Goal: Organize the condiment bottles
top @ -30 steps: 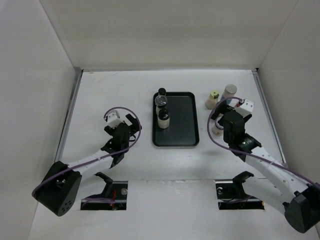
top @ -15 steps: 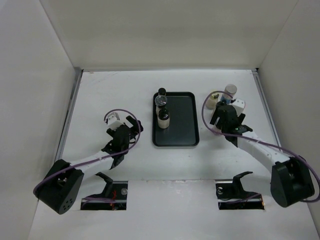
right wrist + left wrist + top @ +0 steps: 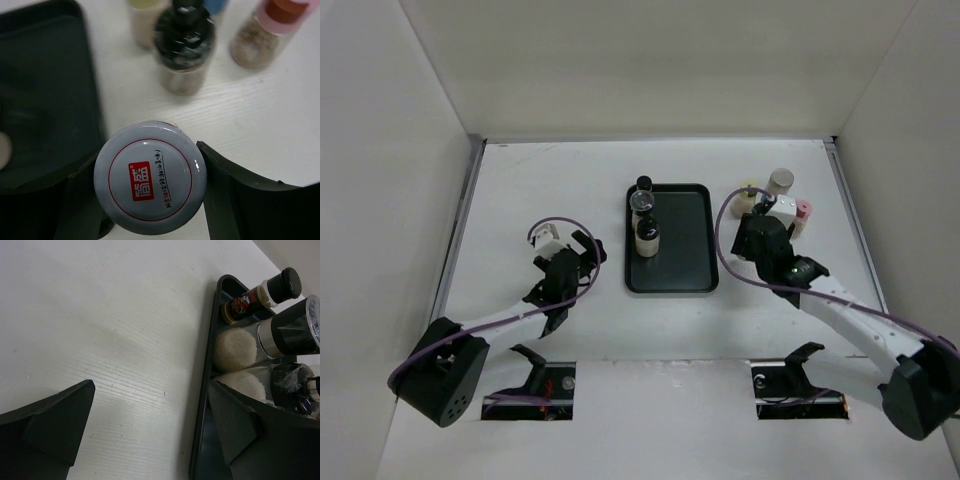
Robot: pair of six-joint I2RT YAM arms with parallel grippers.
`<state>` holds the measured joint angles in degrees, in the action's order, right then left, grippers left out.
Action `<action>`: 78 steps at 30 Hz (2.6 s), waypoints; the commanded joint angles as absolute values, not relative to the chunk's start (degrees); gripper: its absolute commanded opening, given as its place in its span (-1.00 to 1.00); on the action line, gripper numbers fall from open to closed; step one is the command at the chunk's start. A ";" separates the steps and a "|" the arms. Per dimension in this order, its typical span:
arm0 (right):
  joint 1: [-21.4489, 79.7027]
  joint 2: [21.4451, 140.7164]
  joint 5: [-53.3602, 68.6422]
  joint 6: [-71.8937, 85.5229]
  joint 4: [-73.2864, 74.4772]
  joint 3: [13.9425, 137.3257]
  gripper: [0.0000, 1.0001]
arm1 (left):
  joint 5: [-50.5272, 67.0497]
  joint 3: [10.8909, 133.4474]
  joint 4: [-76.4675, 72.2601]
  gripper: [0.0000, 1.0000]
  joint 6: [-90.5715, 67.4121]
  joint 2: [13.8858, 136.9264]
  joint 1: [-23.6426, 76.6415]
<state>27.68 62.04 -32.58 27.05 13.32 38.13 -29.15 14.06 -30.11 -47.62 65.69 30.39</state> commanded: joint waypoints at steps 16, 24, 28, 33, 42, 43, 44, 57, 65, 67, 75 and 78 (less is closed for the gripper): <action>54.53 83.30 -26.19 28.83 -11.15 54.48 0.04 | -26.72 13.63 -33.49 1.00 -47.99 64.87 27.55; 56.47 95.00 -26.89 26.10 -12.48 59.32 0.19 | -25.66 13.18 -33.57 1.00 -47.99 65.04 26.41; 57.26 96.85 -26.98 25.49 -12.57 59.68 0.40 | -25.14 13.45 -33.66 1.00 -48.08 65.65 26.59; 57.61 94.75 -26.19 23.74 -10.90 59.24 0.69 | -24.88 13.54 -33.66 1.00 -47.99 66.09 26.23; 53.76 73.51 -28.29 23.38 -8.35 48.27 0.87 | -25.31 13.10 -34.63 1.00 -47.90 64.95 26.50; 51.57 71.04 -29.08 23.73 -8.52 46.86 0.87 | -25.40 13.01 -34.89 1.00 -47.90 65.04 26.41; 48.85 69.01 -30.31 24.17 -8.79 45.71 0.86 | -25.40 13.01 -35.33 1.00 -47.90 65.47 26.32; 21.41 76.55 -43.08 24.79 -8.87 46.23 1.00 | -24.26 12.48 -36.83 1.00 -47.55 65.56 26.67; 14.73 83.75 -31.65 24.26 -9.49 49.74 1.00 | -23.29 13.01 -37.18 1.00 -47.55 66.88 26.76; 13.84 86.12 -29.11 24.43 -9.67 50.71 0.95 | -22.94 13.10 -37.18 1.00 -47.46 66.97 26.67; 13.22 89.47 -28.12 25.58 -10.11 50.98 0.24 | -23.11 12.92 -37.18 1.00 -47.29 66.62 26.06; 14.62 85.45 -31.19 25.31 -10.11 48.79 0.13 | -23.55 12.83 -37.18 1.00 -47.20 66.09 26.41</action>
<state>13.56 89.23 -29.56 24.95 -8.43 49.30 -23.51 12.97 -34.30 -47.57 66.89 26.63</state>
